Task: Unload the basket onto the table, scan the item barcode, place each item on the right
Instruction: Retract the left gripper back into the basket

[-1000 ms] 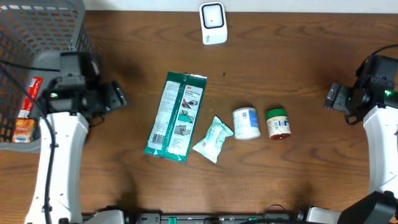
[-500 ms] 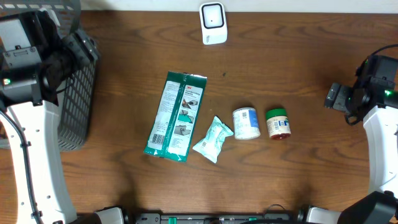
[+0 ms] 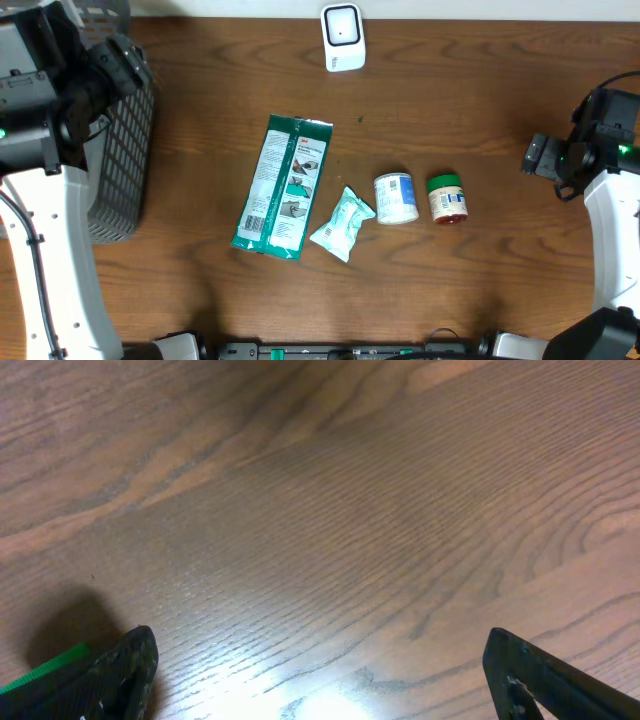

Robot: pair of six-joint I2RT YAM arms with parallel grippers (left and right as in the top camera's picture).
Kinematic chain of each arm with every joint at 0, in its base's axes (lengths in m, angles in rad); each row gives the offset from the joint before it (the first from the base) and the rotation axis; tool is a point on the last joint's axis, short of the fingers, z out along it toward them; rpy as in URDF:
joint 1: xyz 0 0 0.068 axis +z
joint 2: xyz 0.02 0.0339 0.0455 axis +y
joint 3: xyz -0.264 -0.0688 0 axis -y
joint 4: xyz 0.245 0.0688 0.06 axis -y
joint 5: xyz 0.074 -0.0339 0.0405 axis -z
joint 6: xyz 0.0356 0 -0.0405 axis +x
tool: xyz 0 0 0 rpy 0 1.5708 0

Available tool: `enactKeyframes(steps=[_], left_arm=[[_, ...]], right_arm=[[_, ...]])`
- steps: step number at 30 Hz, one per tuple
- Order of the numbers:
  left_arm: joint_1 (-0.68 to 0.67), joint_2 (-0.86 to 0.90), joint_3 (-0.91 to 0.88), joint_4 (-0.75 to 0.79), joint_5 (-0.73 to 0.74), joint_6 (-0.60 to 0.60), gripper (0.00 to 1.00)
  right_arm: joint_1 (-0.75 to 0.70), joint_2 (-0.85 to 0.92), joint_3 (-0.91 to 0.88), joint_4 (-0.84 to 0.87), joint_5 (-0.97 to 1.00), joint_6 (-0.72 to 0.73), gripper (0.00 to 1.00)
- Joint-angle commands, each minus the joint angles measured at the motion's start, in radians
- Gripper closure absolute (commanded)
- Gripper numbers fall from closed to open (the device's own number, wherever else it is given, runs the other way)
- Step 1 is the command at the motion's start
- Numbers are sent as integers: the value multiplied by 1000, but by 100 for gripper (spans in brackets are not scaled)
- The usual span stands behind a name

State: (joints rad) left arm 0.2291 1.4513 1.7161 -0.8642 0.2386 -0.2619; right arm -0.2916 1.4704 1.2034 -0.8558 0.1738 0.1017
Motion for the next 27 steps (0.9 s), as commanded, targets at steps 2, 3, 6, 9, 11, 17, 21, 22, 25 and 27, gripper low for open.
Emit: enactKeyframes(steps=[2, 3, 6, 9, 11, 17, 21, 22, 25, 27], left_arm=[[6, -10, 21, -32, -65, -5, 20], [7, -10, 21, -36, -73, -5, 20], [27, -10, 21, -38, -75, -5, 20], [77, -10, 21, -31, -75, -5, 20], [112, -9, 21, -31, -75, -5, 20], [219, -7, 21, -31, -75, -5, 20], [274, -5, 19, -27, -75, -5, 20], [287, -2, 19, -25, -75, -5, 20], [327, 19, 19, -20, -76, -5, 20], [344, 35, 19, -20, -75, -5, 20]], right_arm=[[-4, -5, 11, -2, 8, -6, 1], [-4, -5, 11, -2, 8, -6, 1], [-4, -5, 11, -2, 8, -6, 1], [-4, -5, 11, -2, 8, -6, 1], [-4, -5, 11, -2, 8, -6, 1], [-4, -5, 11, -2, 8, -6, 1], [-4, -5, 11, -2, 9, -6, 1], [-4, -5, 11, -2, 8, -6, 1], [-4, -5, 11, -2, 8, -6, 1], [-4, -5, 11, -2, 8, -6, 1]])
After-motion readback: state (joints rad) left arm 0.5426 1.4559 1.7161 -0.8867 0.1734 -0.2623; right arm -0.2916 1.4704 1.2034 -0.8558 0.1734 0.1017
